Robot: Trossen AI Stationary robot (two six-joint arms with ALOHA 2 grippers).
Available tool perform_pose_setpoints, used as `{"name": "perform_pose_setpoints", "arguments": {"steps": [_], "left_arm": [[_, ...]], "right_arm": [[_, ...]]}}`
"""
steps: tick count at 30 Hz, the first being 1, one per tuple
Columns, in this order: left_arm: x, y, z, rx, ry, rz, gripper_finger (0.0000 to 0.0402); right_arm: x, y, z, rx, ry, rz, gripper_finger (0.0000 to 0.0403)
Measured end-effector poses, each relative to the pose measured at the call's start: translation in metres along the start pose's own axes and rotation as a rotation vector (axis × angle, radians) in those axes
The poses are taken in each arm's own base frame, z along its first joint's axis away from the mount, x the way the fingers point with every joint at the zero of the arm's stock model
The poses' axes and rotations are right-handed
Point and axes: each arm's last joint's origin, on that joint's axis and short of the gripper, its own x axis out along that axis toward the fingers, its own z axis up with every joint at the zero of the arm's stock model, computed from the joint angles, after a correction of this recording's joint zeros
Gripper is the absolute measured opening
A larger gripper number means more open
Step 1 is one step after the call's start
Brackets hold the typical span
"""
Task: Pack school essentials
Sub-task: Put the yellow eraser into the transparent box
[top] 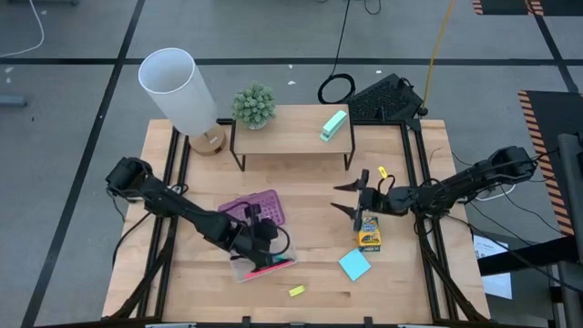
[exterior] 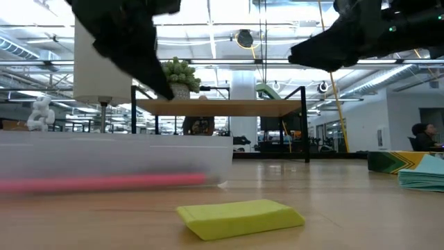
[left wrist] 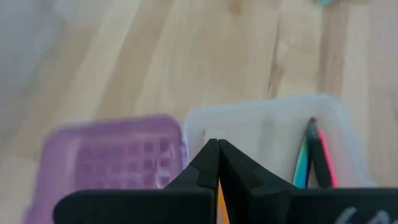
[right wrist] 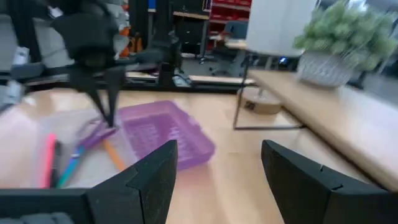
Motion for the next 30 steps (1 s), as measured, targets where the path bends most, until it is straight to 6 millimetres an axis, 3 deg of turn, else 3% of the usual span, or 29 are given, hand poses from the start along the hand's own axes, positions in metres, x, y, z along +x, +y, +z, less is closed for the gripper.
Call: {"name": "perform_pose_setpoints", "arguments": {"steps": [10,17,22,30], "left_arm": [[-0.003,-0.003,0.015,0.156,-0.128,-0.058,0.001],[-0.014,-0.025,0.014,0.173,-0.218,-0.137,0.001],[-0.025,-0.041,0.008,0.162,-0.254,-0.19,0.001],[-0.041,-0.062,-0.007,0.135,-0.269,-0.218,0.001]], "right_arm": [[-0.015,0.028,-0.017,0.298,0.194,0.116,0.0226],[-0.02,0.057,-0.005,0.304,0.342,0.192,0.0226],[-0.006,0.082,0.008,0.225,0.373,0.228,0.0226],[0.029,0.132,0.007,0.115,0.455,0.367,0.0226]]}}
